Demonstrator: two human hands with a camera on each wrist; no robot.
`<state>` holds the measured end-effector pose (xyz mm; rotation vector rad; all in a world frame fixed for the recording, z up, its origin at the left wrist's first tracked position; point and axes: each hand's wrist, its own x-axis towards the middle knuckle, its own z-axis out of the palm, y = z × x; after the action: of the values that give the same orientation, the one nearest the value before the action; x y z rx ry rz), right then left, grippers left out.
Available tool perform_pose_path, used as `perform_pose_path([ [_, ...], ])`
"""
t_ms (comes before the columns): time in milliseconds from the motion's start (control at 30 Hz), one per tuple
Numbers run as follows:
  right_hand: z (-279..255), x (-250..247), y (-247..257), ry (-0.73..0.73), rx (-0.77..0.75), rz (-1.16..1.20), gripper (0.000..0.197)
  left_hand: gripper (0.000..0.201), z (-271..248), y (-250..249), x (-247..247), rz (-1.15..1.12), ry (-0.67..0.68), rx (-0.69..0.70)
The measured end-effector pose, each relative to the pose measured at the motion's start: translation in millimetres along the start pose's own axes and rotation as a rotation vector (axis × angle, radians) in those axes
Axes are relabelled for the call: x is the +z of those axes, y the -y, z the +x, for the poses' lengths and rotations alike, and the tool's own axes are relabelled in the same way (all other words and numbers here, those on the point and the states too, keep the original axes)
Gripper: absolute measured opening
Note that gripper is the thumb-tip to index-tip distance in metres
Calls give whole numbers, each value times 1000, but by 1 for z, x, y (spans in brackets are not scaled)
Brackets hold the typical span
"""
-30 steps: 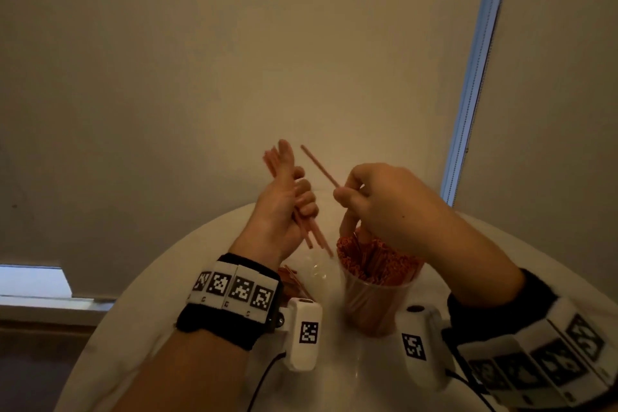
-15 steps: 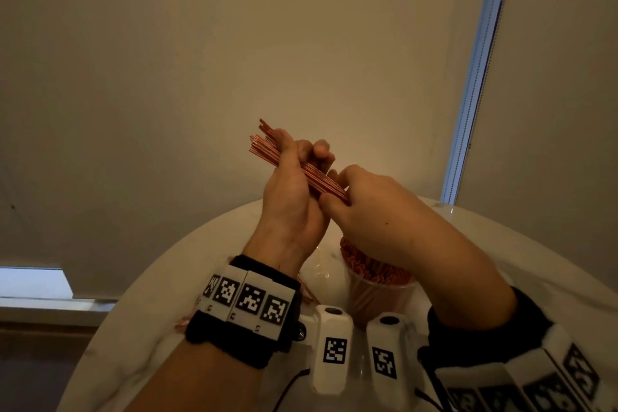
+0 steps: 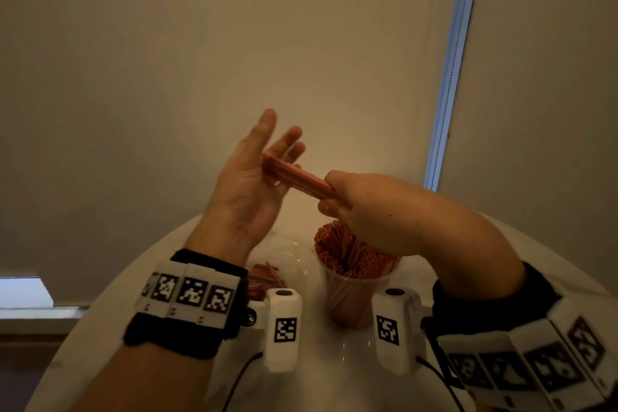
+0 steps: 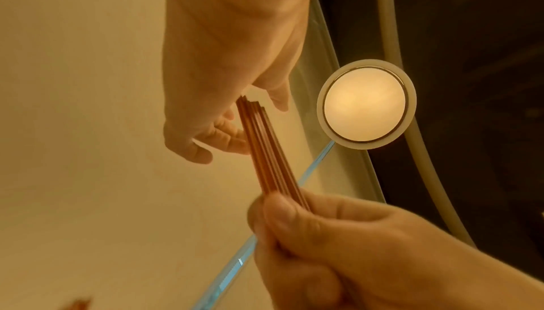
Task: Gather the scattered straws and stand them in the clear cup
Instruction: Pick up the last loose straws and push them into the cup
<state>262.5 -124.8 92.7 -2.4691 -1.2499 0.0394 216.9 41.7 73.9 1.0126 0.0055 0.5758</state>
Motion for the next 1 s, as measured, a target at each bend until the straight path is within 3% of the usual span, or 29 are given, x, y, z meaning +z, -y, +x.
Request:
perform_pose_path([
  [100, 1, 4, 4, 22, -7, -52, 10, 49, 0, -4, -4, 208, 54, -13],
  [233, 7, 4, 1, -114, 34, -168, 33, 37, -6, 4, 3, 540, 165, -17],
  [367, 5, 0, -14, -136, 124, -203, 43, 40, -14, 14, 7, 1001, 255, 112],
  [433, 3, 0, -17, -95, 121, -184, 47, 44, -14, 19, 8, 1096, 275, 154],
  [600, -3, -6, -23, -116, 92, -89, 57, 41, -10, 21, 7, 859, 246, 103],
  [767, -6, -13, -25, -398, 38, -85, 70, 30, -7, 21, 4, 619, 185, 36],
  [900, 1, -7, -21, -577, 8, -46, 52, 37, -10, 22, 8, 538, 260, -29],
  [1000, 1, -8, -24, -647, 74, 127, 48, 30, -7, 23, 9, 451, 145, -4],
])
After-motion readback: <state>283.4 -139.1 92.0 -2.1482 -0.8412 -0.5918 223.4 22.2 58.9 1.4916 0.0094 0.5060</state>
